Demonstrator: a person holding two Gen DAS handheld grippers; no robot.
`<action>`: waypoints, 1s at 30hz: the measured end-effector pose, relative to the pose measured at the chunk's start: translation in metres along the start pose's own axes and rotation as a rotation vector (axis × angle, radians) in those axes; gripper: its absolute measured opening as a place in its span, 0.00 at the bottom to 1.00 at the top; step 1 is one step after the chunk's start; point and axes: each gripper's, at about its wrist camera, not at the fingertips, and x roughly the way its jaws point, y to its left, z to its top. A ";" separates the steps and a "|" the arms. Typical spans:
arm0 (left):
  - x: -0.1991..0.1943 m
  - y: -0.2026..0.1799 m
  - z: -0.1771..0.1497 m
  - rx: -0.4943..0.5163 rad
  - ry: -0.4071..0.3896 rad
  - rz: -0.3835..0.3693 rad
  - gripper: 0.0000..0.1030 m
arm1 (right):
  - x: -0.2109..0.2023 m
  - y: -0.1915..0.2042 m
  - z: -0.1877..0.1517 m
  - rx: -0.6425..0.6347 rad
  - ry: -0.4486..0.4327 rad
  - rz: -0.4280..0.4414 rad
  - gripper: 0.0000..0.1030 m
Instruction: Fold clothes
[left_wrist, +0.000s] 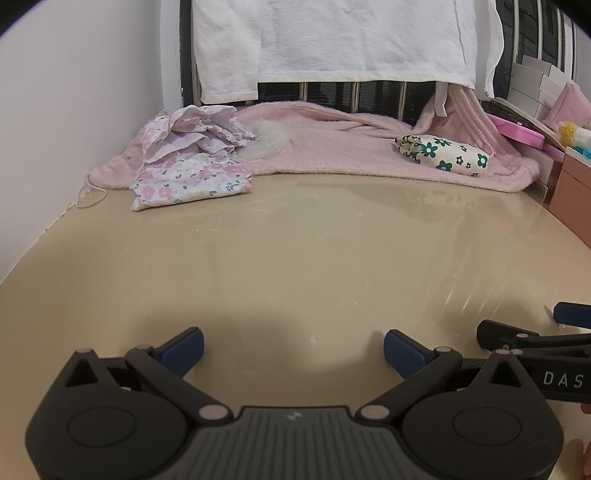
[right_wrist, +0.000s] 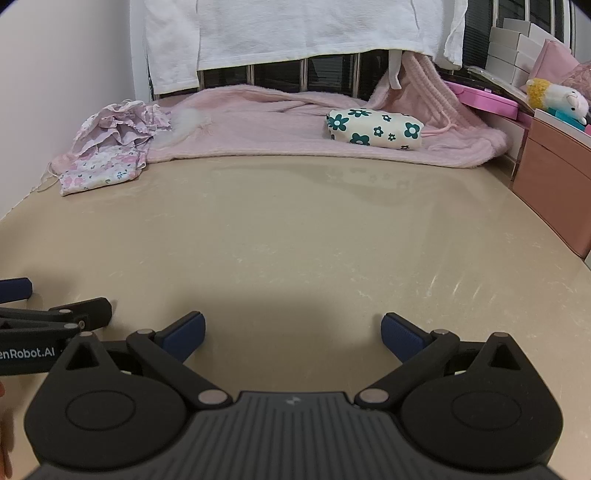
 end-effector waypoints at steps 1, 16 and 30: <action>0.000 0.000 0.000 0.000 0.000 0.000 1.00 | 0.000 0.000 0.000 0.000 0.000 0.000 0.99; 0.001 -0.001 0.000 0.002 0.000 0.006 1.00 | 0.001 0.001 0.000 0.002 0.001 -0.003 0.99; 0.001 -0.001 0.000 0.000 0.001 0.009 1.00 | 0.001 0.000 0.000 0.003 0.000 0.005 0.99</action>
